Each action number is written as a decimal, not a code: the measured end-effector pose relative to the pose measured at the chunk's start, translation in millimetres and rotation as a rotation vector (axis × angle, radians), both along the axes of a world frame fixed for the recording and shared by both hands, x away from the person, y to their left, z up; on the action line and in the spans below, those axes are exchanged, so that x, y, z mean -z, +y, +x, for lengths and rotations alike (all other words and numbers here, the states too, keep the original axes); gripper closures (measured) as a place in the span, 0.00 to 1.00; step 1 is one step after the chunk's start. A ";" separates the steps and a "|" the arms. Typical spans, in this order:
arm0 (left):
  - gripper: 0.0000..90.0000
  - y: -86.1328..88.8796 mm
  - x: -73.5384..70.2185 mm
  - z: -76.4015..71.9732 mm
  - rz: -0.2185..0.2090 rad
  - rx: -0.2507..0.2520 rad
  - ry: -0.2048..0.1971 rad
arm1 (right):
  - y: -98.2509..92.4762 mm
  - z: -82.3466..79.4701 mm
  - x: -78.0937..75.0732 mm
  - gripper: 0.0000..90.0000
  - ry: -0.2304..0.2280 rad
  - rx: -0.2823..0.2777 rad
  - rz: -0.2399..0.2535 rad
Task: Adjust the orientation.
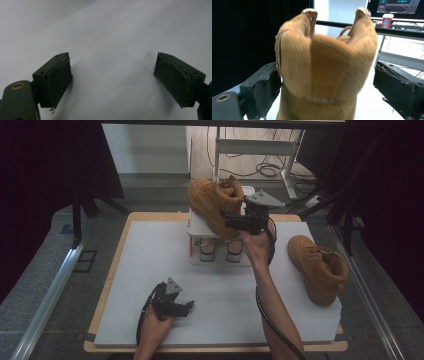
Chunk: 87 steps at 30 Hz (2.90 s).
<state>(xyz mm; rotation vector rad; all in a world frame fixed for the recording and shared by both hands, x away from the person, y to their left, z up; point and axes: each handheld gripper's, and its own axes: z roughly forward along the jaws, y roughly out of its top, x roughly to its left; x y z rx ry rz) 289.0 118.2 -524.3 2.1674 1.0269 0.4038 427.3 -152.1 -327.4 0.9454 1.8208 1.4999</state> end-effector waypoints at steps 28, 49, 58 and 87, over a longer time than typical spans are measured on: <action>0.15 0.2 -0.1 0.3 -0.001 -0.001 0.004 | -41.6 -24.4 32.5 0.29 0.177 -0.118 0.015; 0.15 0.5 -0.3 0.3 0.006 0.002 0.005 | -46.2 -36.8 47.5 1.00 0.124 -0.152 -0.088; 0.15 0.5 -0.3 0.3 0.005 0.003 0.006 | -43.4 -37.5 46.7 1.00 0.113 -0.153 -0.105; 0.15 0.0 0.0 0.2 0.000 0.000 0.002 | 1.1 -34.7 46.4 1.00 0.129 -0.262 -0.102</action>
